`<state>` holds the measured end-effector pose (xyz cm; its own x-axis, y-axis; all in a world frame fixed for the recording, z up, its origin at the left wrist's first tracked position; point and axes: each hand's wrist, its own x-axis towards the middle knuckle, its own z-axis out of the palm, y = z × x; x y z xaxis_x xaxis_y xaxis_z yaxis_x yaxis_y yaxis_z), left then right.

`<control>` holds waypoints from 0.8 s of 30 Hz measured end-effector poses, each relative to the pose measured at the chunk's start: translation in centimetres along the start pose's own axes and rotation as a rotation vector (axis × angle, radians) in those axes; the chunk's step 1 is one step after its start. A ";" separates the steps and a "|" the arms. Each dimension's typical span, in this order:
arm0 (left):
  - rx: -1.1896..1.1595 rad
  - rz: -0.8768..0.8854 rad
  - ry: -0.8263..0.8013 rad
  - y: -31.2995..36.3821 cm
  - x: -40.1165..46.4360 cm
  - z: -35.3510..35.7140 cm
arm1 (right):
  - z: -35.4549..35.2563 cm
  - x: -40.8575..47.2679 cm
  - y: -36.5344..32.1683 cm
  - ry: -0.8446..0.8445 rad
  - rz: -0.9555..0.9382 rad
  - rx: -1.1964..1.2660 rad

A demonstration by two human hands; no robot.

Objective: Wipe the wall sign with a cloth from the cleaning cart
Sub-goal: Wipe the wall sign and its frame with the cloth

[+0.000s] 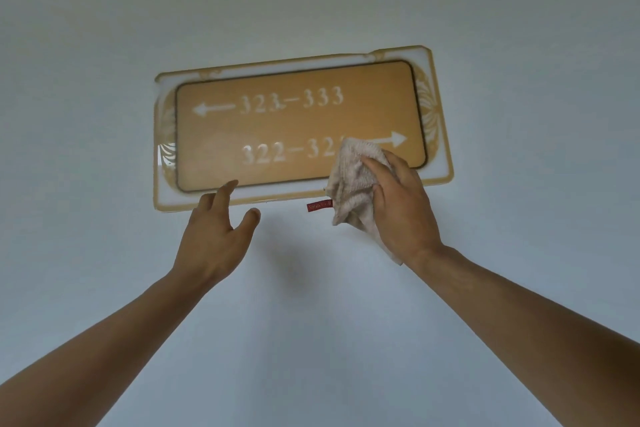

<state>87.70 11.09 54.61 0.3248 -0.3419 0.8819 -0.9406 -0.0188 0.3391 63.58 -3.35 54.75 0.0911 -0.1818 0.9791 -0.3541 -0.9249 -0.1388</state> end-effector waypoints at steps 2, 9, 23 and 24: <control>0.066 0.045 0.032 0.4 1.9 1.1 | 0.5 1.9 2.3 0.025 -0.004 -0.045; 0.311 0.186 0.145 1.3 7.3 4.1 | 2.2 7.1 7.4 0.110 -0.025 -0.134; 0.306 0.301 0.189 1.3 11.7 7.2 | 1.7 9.2 9.4 0.239 -0.098 -0.268; 0.288 0.312 0.191 1.8 12.0 7.5 | 1.1 9.2 9.7 0.248 -0.093 -0.283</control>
<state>89.17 -0.04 63.36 0.0092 -0.1937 0.9810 -0.9768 -0.2117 -0.0326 62.06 -14.36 62.29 -0.0811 0.0170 0.9966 -0.6011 -0.7984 -0.0353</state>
